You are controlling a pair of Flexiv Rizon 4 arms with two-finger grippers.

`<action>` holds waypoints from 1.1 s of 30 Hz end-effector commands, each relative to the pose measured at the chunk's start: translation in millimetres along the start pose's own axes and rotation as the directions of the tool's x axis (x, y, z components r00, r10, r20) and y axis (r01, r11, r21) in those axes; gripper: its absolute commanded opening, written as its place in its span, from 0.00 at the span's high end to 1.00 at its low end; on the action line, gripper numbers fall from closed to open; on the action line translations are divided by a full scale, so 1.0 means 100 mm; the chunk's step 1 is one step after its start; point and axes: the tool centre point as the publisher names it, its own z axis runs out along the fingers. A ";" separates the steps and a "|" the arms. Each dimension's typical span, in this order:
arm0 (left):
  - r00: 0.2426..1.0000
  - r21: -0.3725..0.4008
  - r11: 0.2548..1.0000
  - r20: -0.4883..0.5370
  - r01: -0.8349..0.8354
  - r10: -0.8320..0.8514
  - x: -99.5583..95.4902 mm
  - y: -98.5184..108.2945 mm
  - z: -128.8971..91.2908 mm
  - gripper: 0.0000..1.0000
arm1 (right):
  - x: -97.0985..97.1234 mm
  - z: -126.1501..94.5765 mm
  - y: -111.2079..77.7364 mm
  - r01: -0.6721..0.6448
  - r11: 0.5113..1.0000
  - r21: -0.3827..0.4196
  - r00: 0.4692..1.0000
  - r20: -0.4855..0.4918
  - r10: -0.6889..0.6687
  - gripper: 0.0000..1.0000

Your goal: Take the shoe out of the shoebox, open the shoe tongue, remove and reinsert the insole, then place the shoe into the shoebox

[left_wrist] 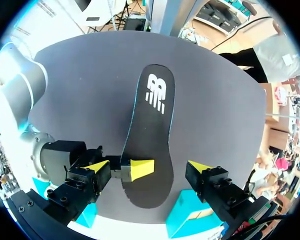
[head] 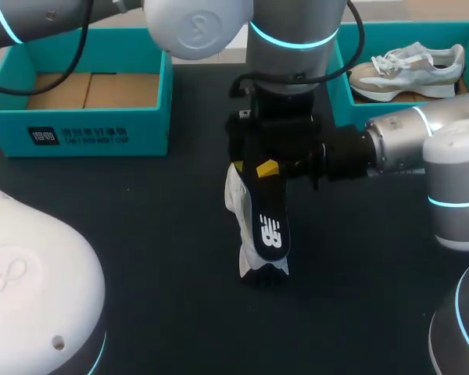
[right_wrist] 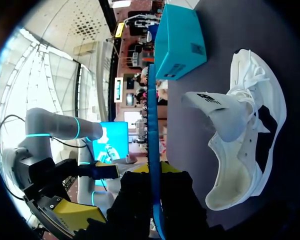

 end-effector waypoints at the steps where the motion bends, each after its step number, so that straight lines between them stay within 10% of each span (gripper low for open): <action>1: 1.000 0.000 1.000 -0.001 -0.001 0.001 0.00 0.01 0.00 0.00 | 0.00 -0.02 0.00 -0.001 1.000 0.004 1.000 0.004 0.001 1.00; 19: 0.793 0.067 0.994 0.599 0.088 -0.111 0.19 0.09 -0.01 0.00 | 0.02 -0.13 -0.04 -0.030 0.999 -0.018 0.999 0.021 0.030 1.00; 33: 0.678 0.159 0.987 0.722 0.030 -0.137 0.37 0.19 -0.39 0.00 | -0.02 -0.18 -0.04 -0.049 0.998 -0.033 0.999 0.018 0.049 1.00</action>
